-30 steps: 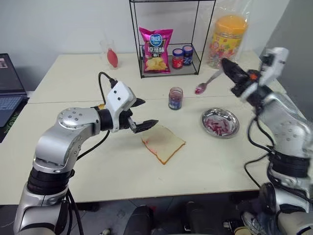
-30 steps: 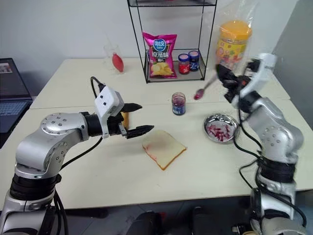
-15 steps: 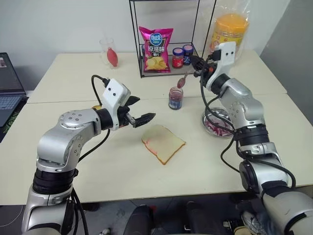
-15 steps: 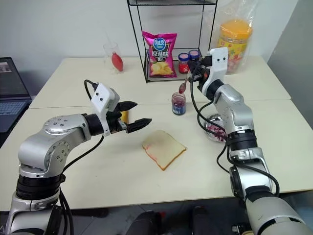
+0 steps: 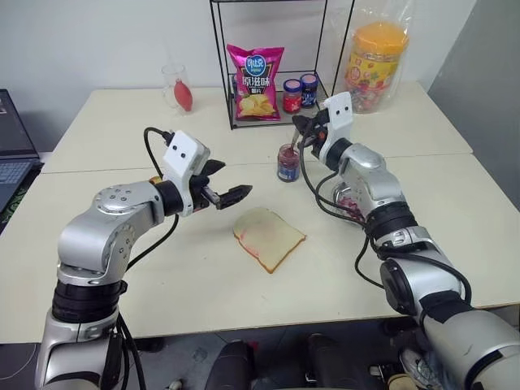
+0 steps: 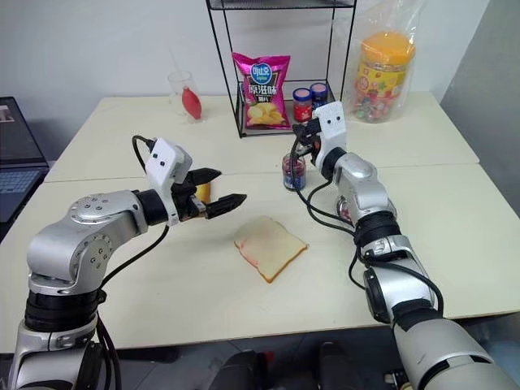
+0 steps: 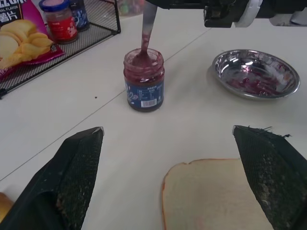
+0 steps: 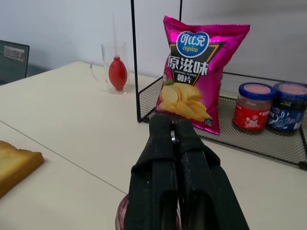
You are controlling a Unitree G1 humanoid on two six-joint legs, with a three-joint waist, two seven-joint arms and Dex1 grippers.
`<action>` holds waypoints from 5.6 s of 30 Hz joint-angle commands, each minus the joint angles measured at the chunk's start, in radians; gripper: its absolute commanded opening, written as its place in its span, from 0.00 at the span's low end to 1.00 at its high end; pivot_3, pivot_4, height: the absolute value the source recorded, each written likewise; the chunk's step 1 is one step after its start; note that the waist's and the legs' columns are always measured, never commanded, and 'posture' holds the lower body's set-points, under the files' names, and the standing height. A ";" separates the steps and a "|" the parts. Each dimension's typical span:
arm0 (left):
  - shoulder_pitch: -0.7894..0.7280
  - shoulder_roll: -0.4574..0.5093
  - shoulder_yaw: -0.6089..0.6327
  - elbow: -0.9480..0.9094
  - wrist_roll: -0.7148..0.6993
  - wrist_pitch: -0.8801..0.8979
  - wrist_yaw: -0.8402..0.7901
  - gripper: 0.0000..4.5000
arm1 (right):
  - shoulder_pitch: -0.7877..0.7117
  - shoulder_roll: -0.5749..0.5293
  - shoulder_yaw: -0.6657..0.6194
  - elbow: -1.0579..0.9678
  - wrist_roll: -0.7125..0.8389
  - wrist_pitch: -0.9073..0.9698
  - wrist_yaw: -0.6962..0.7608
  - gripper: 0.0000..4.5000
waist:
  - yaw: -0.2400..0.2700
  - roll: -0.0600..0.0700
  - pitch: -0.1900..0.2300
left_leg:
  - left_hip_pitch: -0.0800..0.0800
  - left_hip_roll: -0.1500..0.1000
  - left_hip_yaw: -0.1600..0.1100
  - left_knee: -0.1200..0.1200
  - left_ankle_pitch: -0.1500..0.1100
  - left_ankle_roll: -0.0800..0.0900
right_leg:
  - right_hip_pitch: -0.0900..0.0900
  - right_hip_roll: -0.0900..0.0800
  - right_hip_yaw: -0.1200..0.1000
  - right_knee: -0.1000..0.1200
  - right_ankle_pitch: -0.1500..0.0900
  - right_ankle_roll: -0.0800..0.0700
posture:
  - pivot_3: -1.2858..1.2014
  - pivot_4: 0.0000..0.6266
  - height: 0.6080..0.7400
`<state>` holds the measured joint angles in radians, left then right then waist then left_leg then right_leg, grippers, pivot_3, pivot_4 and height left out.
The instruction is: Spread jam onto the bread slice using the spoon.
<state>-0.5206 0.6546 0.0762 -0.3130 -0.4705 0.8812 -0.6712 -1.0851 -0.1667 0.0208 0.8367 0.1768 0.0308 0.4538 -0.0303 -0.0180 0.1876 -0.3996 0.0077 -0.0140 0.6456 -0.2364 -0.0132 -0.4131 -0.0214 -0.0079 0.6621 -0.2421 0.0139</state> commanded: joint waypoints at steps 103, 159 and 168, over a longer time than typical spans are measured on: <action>-0.040 -0.030 -0.060 0.036 0.054 -0.114 0.002 1.00 | -0.100 0.027 -0.401 -0.043 0.316 0.380 -0.216 0.01 | -0.001 0.000 0.000 | -0.001 0.001 0.001 -0.001 0.000 0.000 | -0.001 0.000 0.000 0.000 0.001 -0.002 | 0.52 0.24 1.00; 0.044 -0.040 0.023 0.067 0.050 -0.302 -0.068 1.00 | 0.000 0.116 -0.605 -0.379 0.691 0.694 -0.435 0.01 | -0.002 0.000 0.000 | -0.003 0.003 0.002 -0.002 0.000 0.000 | -0.005 0.001 0.001 0.001 0.001 -0.002 | 0.52 0.24 1.00; 0.246 0.136 0.170 -0.120 -0.090 -0.223 -0.205 1.00 | 0.195 0.216 -0.541 -0.807 0.902 0.949 -0.631 0.01 | -0.003 0.000 0.000 | -0.006 0.004 0.001 -0.002 0.000 0.000 | -0.008 0.001 0.000 0.001 0.001 -0.002 | 0.52 0.24 1.00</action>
<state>-0.2949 0.7566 0.1937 -0.3784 -0.5260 0.6506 -0.8345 -0.8980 0.0379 -0.5360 0.1243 1.0149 0.9419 -0.1419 -0.0335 -0.0178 0.1877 -0.4057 0.0115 -0.0130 0.6436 -0.2365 -0.0129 -0.4211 -0.0205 -0.0076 0.6626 -0.2408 0.0114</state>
